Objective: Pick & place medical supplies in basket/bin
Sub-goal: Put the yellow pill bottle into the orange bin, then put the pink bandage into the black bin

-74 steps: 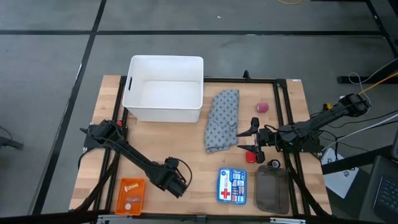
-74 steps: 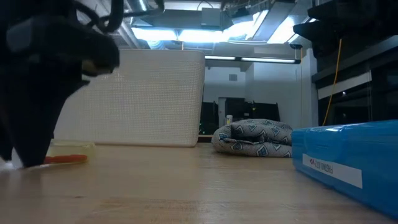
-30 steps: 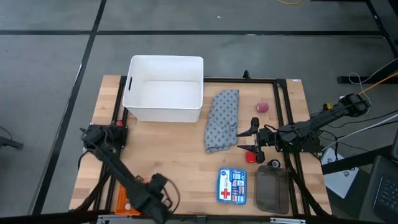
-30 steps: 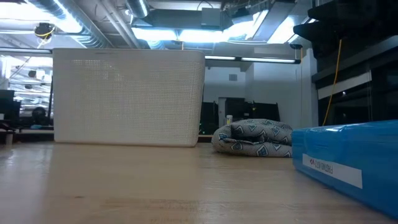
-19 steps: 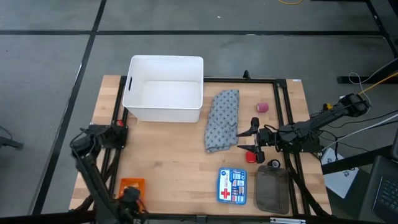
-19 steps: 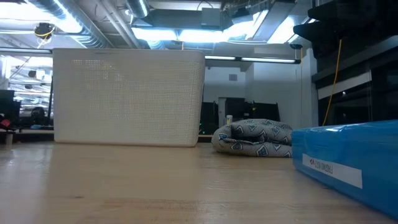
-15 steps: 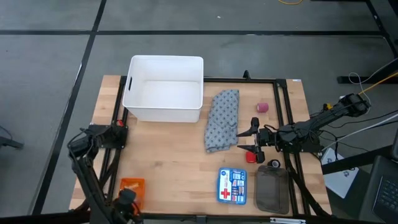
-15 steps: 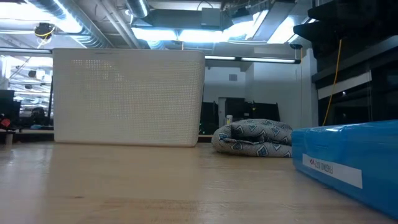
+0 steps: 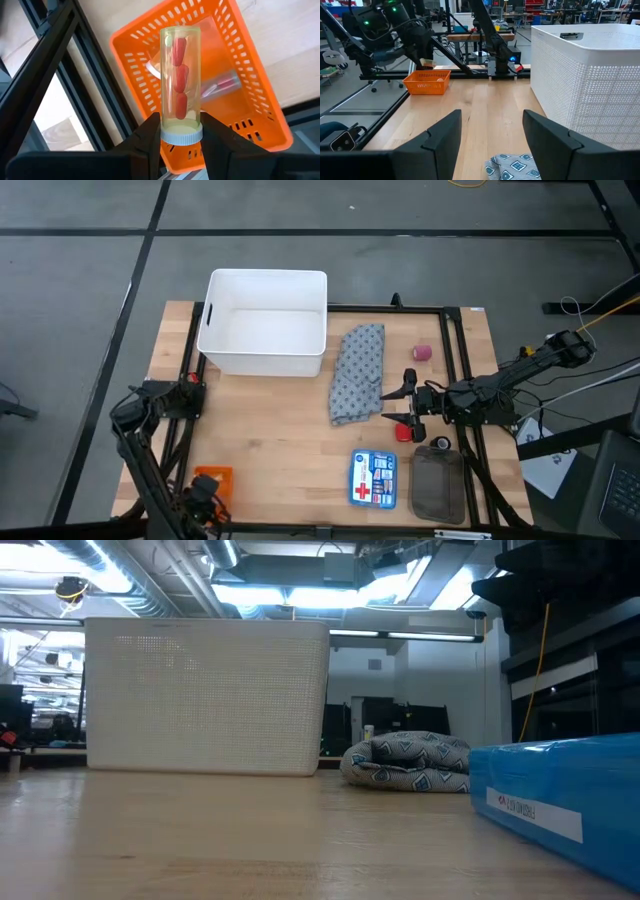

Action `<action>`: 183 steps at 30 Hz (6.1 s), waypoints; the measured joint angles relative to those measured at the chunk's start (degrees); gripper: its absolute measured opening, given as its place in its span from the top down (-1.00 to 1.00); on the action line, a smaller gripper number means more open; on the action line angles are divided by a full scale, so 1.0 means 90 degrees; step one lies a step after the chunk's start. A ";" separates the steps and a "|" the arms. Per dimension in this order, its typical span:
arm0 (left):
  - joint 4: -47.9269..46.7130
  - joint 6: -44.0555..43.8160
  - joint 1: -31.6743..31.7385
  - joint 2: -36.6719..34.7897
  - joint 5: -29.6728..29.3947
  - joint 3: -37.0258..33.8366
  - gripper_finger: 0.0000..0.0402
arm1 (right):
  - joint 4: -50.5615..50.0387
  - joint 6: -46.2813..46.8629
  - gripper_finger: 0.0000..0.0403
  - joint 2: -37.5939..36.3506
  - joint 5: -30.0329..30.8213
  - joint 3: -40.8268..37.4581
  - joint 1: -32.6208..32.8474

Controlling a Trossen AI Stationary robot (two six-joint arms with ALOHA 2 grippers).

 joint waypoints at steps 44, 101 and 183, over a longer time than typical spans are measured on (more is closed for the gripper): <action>0.0073 0.0141 -0.0013 0.0461 0.0016 -0.0002 -0.11 | 0.0008 -0.0143 -0.05 0.0000 0.0000 0.0000 0.0000; 1.3618 1.3395 0.5459 -0.0344 -0.2131 -0.4276 0.08 | -0.8292 0.4944 -0.05 -0.0005 0.3200 0.1971 -0.2904; 1.5081 1.2922 0.4272 -0.2697 -0.3194 -0.6970 0.14 | -0.5807 0.2936 -0.18 0.2999 -0.1438 0.2645 -0.6059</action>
